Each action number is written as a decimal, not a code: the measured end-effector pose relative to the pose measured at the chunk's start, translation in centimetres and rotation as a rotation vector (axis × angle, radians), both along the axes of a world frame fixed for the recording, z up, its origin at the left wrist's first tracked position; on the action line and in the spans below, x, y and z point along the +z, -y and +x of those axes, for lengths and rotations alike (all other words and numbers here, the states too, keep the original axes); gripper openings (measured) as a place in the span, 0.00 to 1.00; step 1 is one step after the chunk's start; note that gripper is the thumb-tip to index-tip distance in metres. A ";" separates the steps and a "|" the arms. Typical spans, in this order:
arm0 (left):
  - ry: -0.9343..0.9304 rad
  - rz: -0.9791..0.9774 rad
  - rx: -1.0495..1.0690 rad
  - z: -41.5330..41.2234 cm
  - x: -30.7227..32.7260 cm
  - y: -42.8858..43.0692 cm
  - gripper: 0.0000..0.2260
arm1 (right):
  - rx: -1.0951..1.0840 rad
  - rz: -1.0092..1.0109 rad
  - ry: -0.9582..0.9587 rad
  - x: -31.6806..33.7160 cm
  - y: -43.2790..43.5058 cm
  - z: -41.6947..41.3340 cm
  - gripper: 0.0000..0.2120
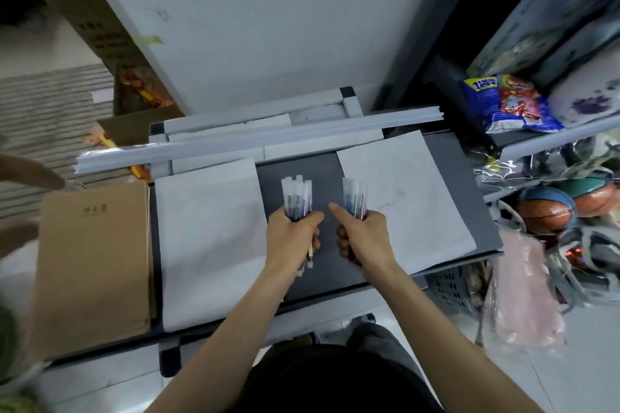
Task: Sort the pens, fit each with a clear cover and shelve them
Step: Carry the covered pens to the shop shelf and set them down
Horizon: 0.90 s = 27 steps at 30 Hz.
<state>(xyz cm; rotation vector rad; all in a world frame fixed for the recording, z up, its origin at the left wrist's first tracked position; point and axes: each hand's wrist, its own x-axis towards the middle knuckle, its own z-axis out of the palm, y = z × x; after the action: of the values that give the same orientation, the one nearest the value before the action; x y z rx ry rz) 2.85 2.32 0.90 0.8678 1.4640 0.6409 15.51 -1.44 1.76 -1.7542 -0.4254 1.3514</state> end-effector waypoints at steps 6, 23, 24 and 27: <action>0.060 -0.017 -0.133 2.7 2.8 3.3 0.10 | -0.078 -0.064 0.038 2.6 5.2 2.8 0.18; -0.006 -0.044 -0.642 21.7 4.6 23.5 0.12 | -0.421 0.080 0.117 5.0 29.3 19.2 0.16; -0.022 -0.038 -0.671 22.9 4.4 24.8 0.11 | -0.460 0.074 0.130 4.8 31.1 20.1 0.16; -0.053 -0.028 -0.748 26.5 3.8 28.5 0.10 | -0.564 0.020 0.186 3.7 36.3 22.7 0.16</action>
<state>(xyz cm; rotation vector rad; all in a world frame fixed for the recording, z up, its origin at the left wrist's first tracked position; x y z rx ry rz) 29.38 -26.22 4.70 1.3137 1.0698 0.0363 38.26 -37.76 5.41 -1.8084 -0.0286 0.7864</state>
